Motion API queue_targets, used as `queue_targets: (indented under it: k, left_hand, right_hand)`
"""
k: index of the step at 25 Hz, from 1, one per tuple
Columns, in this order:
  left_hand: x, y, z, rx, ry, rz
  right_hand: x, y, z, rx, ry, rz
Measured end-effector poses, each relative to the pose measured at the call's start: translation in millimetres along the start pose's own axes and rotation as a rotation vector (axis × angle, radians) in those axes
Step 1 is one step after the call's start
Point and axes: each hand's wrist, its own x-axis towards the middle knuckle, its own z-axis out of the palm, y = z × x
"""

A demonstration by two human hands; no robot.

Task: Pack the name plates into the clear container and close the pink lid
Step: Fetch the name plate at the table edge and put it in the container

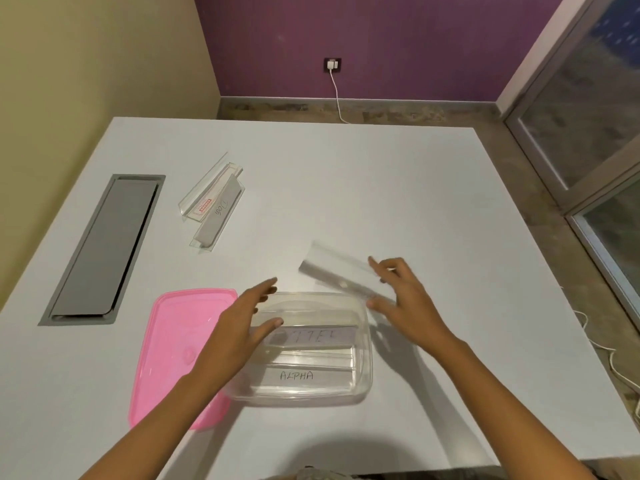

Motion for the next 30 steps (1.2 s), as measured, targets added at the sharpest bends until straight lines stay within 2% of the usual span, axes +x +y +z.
queue_targets:
  k: [2, 5, 9, 13, 16, 21, 24, 26, 30]
  left_hand:
    - [-6, 1, -6, -0.161, 0.04, -0.081]
    - [-19, -5, -12, -0.271, -0.045, -0.189]
    - [-34, -18, -10, 0.025, -0.193, -0.135]
    - [-40, -25, -3, 0.49, -0.031, 0.078]
    - [-43, -25, -1, 0.746, 0.062, 0.074]
    - [-51, -24, 13, 0.87, 0.016, -0.073]
    - [-50, -20, 20, 0.855, -0.031, -0.159]
    - [-47, -18, 21, 0.847, -0.001, -0.136]
    - [-32, -12, 18, 0.731, 0.159, 0.045]
  right_hand:
    - [-16, -16, 8, -0.093, -0.117, -0.069]
    - [-32, -38, 26, -0.133, -0.266, -0.121]
    - [-35, -51, 52, -0.189, -0.358, -0.146]
    - [-32, -57, 63, -0.194, -0.358, -0.147]
    - [-36, -57, 75, -0.119, -0.423, -0.113]
    - [-42, -40, 94, -0.01, -0.552, 0.005]
    - [-38, -34, 98, -0.047, -0.583, -0.003]
    - [-36, -33, 101, -0.074, -0.584, -0.012]
    - [-34, -31, 106, -0.123, -0.608, -0.021]
